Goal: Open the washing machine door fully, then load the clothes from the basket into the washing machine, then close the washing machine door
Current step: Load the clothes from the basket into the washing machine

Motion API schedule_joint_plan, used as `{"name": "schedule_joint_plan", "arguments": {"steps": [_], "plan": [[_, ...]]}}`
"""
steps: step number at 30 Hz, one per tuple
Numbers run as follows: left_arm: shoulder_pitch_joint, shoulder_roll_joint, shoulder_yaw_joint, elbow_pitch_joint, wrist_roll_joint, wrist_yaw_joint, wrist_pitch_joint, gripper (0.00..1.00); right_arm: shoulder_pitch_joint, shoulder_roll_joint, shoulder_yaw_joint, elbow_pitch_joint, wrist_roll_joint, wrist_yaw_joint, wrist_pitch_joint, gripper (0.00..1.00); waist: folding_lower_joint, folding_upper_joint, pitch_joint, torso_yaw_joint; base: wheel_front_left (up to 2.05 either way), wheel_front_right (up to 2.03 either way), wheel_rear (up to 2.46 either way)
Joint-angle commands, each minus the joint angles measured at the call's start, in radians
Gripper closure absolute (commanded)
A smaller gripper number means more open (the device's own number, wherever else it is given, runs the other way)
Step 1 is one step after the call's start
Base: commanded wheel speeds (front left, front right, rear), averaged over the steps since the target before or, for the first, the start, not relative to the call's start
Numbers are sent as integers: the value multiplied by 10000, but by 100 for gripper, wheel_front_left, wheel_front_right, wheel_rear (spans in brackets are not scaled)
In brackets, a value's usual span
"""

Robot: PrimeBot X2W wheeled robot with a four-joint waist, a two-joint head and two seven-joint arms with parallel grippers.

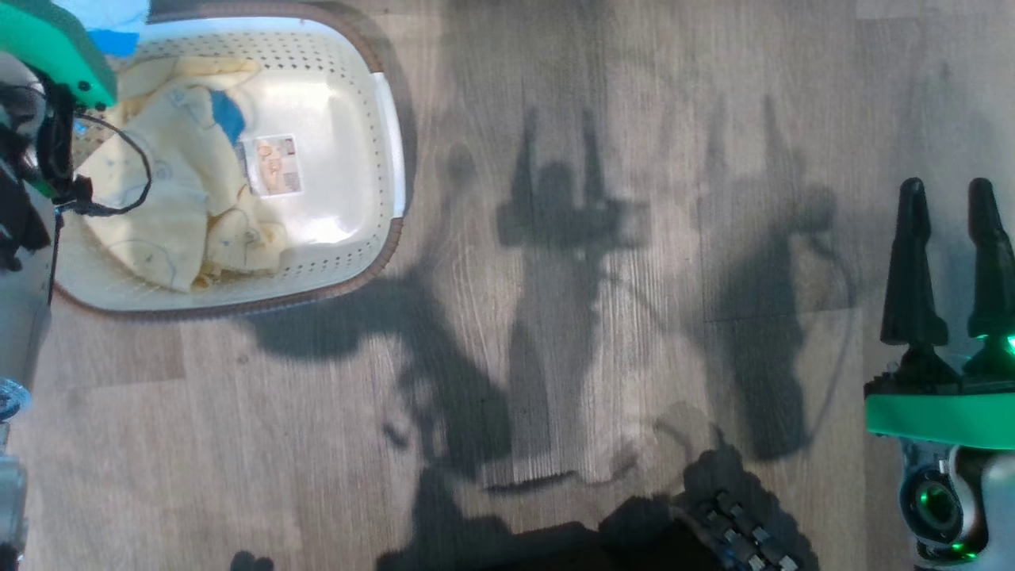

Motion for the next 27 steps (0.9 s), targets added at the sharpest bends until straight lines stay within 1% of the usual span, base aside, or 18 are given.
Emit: {"name": "schedule_joint_plan", "arguments": {"steps": [1,5,9,12,14,20,25,27], "plan": [[-196,453,200,-345,-91,-65,207,100,124,-139,82,-293,52,-29,-65,0,0,0,-38,108,0,0,0],[-71,551,112,-1103,-272,-245,1077,100,191,-139,-49,-329,-6,-29,-65,0,0,0,-104,345,0,0,0],[93,784,134,-2296,-580,-350,2230,100,228,-139,-131,-351,-57,-29,-65,0,0,0,-148,521,0,0,0],[217,1015,220,-3430,-754,-220,2958,100,214,-139,-176,-372,-58,-29,-65,0,0,0,-158,604,0,0,0],[324,1222,292,-4127,-810,-48,3419,100,191,-139,-173,-369,-29,-29,-65,0,0,0,-176,607,0,0,0],[420,1832,471,-5897,-1057,268,4903,100,76,-139,-58,-319,153,-29,-65,0,0,0,-170,372,0,0,0],[5,2246,585,-6753,-1230,423,5969,100,-22,-139,71,-254,389,-29,-65,0,0,0,-24,52,0,0,0],[-254,2456,524,-6879,-1071,486,6259,100,-93,-139,123,-232,499,-29,-65,0,0,0,65,-102,0,0,0]]}}
